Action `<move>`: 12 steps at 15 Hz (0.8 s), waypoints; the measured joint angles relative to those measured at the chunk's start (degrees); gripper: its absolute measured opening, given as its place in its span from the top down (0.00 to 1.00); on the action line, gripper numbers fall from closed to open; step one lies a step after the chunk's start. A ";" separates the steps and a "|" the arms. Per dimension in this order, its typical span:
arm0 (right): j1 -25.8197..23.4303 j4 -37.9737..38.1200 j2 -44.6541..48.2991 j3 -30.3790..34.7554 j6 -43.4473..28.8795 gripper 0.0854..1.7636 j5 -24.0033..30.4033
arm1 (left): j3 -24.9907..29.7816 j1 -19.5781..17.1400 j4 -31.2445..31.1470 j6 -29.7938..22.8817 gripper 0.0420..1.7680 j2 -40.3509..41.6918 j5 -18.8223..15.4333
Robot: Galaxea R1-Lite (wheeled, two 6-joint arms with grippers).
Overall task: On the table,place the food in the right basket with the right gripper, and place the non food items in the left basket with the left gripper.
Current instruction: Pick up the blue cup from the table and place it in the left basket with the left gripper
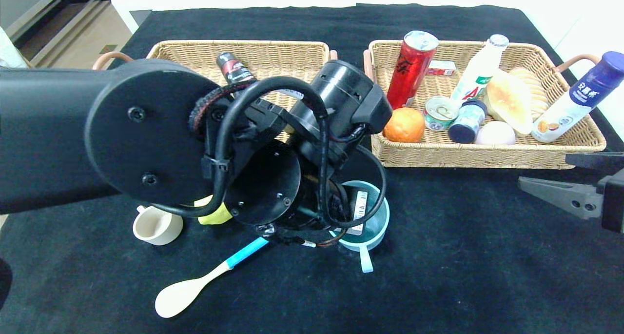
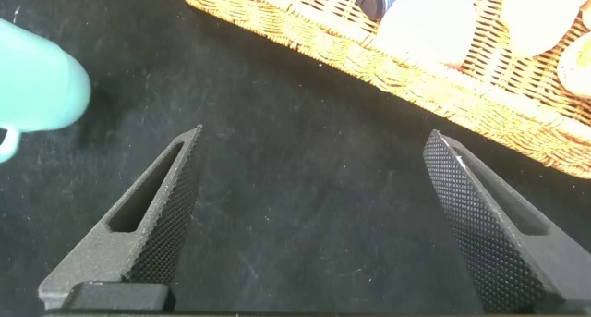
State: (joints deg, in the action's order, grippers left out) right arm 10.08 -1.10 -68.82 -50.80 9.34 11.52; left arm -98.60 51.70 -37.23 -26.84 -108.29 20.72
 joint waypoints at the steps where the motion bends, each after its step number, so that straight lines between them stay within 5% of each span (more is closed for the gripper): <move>1: 0.00 0.02 0.00 0.00 0.02 0.03 -0.02 | 0.06 0.00 -0.02 0.02 0.92 0.38 0.02; 12: 0.05 -0.20 -0.17 0.45 1.99 0.03 0.27 | -0.33 -0.62 -0.09 2.93 0.92 9.20 0.24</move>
State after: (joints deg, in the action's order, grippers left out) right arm 10.13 -1.29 -68.99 -50.35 11.33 11.79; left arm -98.93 51.08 -37.32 -23.92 -99.09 20.97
